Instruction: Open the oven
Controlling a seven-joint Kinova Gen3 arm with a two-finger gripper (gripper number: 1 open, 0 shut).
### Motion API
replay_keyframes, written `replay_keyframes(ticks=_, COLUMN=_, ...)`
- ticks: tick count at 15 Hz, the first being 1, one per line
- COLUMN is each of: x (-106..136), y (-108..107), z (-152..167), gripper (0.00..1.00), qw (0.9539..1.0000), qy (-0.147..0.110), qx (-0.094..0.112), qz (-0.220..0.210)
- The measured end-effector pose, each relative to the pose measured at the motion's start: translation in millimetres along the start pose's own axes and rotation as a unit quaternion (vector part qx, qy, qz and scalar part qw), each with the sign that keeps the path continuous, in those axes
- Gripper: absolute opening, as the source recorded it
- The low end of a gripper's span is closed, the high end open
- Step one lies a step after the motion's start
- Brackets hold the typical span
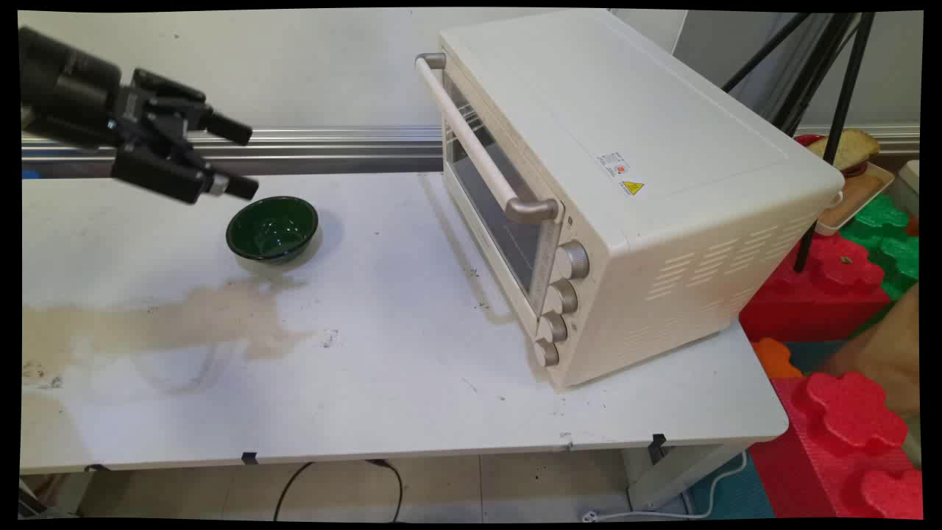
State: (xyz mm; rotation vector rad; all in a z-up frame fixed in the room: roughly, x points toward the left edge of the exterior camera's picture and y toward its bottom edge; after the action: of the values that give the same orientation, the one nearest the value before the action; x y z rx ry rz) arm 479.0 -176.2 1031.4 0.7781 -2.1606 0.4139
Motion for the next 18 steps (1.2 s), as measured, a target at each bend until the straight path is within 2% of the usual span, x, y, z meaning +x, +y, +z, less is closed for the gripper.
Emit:
replay_keyframes(ticks=12, x=76, y=-12, z=35, gripper=1.0, qw=0.9997, qy=0.0, qx=0.017, qz=-0.015)
replay_keyframes(ticks=18, x=109, y=-17, z=64, gripper=1.0, qw=0.9997, qy=-0.007, qx=0.014, qz=-0.016)
